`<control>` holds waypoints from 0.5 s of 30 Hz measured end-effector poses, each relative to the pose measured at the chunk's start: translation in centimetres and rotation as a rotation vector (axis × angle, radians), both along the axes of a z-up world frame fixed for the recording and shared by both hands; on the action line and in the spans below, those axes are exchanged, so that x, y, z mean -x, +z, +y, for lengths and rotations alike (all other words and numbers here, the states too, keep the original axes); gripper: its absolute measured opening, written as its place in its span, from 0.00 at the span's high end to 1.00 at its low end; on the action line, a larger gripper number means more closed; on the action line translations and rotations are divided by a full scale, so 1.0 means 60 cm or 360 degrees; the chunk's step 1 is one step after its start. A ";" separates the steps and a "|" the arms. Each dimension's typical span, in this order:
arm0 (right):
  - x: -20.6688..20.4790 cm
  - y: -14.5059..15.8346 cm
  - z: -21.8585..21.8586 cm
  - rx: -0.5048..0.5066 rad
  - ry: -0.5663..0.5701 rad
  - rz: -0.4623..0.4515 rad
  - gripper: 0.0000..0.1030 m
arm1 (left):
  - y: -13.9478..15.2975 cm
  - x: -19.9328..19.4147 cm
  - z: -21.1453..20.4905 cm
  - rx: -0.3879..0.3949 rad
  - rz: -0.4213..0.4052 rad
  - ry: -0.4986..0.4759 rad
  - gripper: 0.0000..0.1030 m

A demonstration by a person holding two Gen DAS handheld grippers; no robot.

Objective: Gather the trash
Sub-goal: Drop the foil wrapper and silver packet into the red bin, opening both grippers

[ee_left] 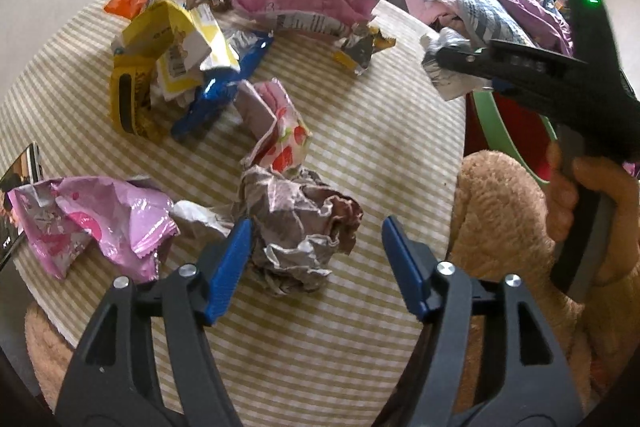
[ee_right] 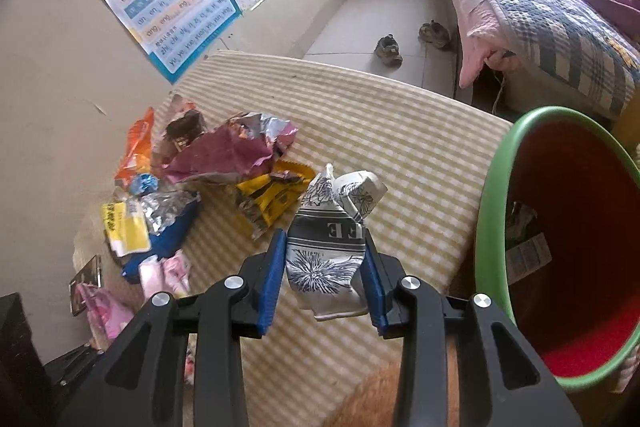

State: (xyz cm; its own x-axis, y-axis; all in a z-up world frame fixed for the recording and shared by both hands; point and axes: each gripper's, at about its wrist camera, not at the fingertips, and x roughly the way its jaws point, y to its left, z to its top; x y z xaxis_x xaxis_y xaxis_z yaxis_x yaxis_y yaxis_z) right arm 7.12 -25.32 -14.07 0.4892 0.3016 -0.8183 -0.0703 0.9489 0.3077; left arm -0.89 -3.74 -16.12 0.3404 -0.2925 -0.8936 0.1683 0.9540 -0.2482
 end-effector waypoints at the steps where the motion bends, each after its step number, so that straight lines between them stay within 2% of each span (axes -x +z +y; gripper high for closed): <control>1: 0.006 0.004 0.001 -0.0006 0.0002 -0.0006 0.66 | -0.002 0.001 0.000 -0.0003 0.0006 -0.0004 0.45; 2: 0.013 0.008 0.002 -0.0011 0.0005 -0.0012 0.66 | -0.005 0.001 -0.001 -0.0013 0.0013 -0.0009 0.57; 4: 0.026 0.015 0.003 -0.0026 0.0006 -0.0021 0.66 | -0.005 0.000 0.000 -0.0027 0.0013 -0.0007 0.68; 9: 0.057 0.038 0.000 -0.0118 -0.0003 -0.0043 0.66 | 0.015 0.001 0.006 -0.0014 -0.0055 0.0029 0.73; 15: 0.075 0.063 0.002 -0.0094 0.0009 -0.0117 0.66 | 0.056 -0.002 -0.003 -0.0032 -0.0191 0.0033 0.74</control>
